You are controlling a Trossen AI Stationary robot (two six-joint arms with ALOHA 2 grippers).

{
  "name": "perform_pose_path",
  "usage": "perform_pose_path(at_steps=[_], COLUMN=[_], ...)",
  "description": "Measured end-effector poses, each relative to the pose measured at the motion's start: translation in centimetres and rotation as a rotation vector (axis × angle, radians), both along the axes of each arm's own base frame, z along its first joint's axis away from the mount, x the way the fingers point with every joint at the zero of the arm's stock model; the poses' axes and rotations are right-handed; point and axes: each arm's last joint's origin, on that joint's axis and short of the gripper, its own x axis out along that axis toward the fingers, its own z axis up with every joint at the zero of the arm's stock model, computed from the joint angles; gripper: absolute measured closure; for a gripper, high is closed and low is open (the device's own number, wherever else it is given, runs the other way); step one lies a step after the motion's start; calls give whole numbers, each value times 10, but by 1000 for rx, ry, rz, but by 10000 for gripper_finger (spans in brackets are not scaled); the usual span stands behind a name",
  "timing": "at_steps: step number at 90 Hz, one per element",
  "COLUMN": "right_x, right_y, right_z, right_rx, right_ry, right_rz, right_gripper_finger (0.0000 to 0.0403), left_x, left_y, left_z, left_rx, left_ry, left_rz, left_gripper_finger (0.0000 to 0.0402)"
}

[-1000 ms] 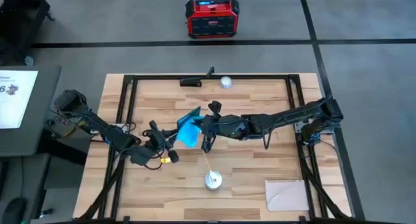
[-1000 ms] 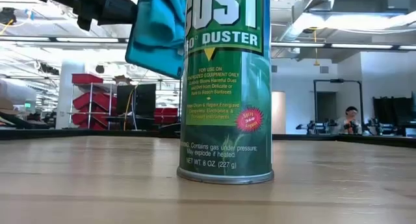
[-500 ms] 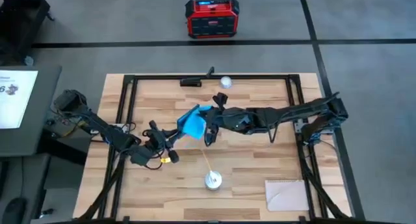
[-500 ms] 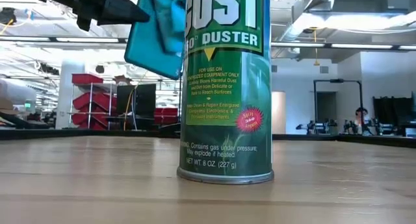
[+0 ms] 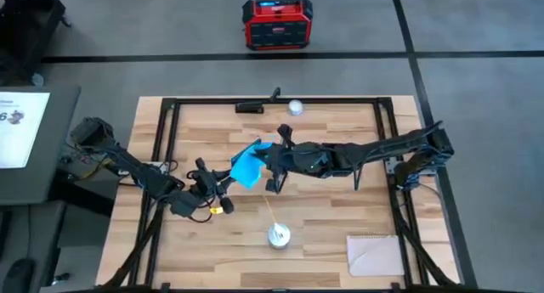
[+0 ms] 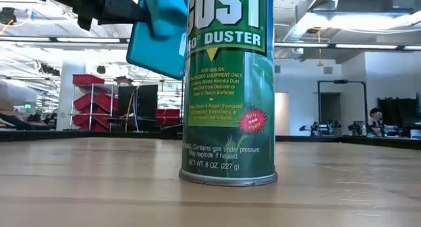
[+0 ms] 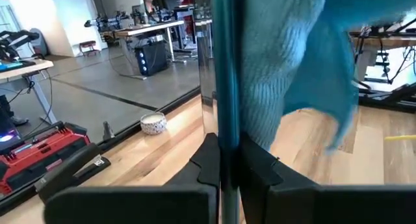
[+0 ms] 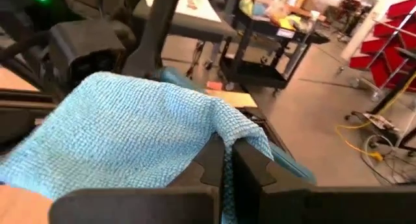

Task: Apply microfiber cloth
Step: Wipe the back of the black tablet using the blue microfiber cloth

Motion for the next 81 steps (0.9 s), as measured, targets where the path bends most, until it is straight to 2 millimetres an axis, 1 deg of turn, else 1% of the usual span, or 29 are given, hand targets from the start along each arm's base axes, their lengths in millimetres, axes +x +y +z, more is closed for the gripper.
perform_pose_path(at_steps=[12, 22, 34, 44, 55, 61, 81], right_x=[-2, -6, -8, 0, 1, 4, 13], right_y=[-4, -12, -15, -12, -7, -5, 1], right_z=[-3, -2, -9, -19, -19, -20, -32], right_rx=[-22, -34, 1, 24, 43, 48, 57], right_ry=[38, 75, 131, 139, 128, 105, 115], right_rz=[-56, -98, -123, -103, -66, -61, -11], right_gripper_finger=[403, 403, 403, 403, 403, 403, 403], left_x=[0, -1, -1, -1, 1, 1, 1], left_y=[0, 0, 0, 2, 3, 3, 4], left_z=[0, 1, 2, 9, 19, 26, 42], left_rx=[6, 6, 26, 35, 71, 88, 143], left_ry=[1, -8, 2, -22, -40, -65, -118], left_rz=[11, 28, 31, 36, 23, 7, -24], left_gripper_finger=[397, 397, 397, 397, 397, 397, 397])
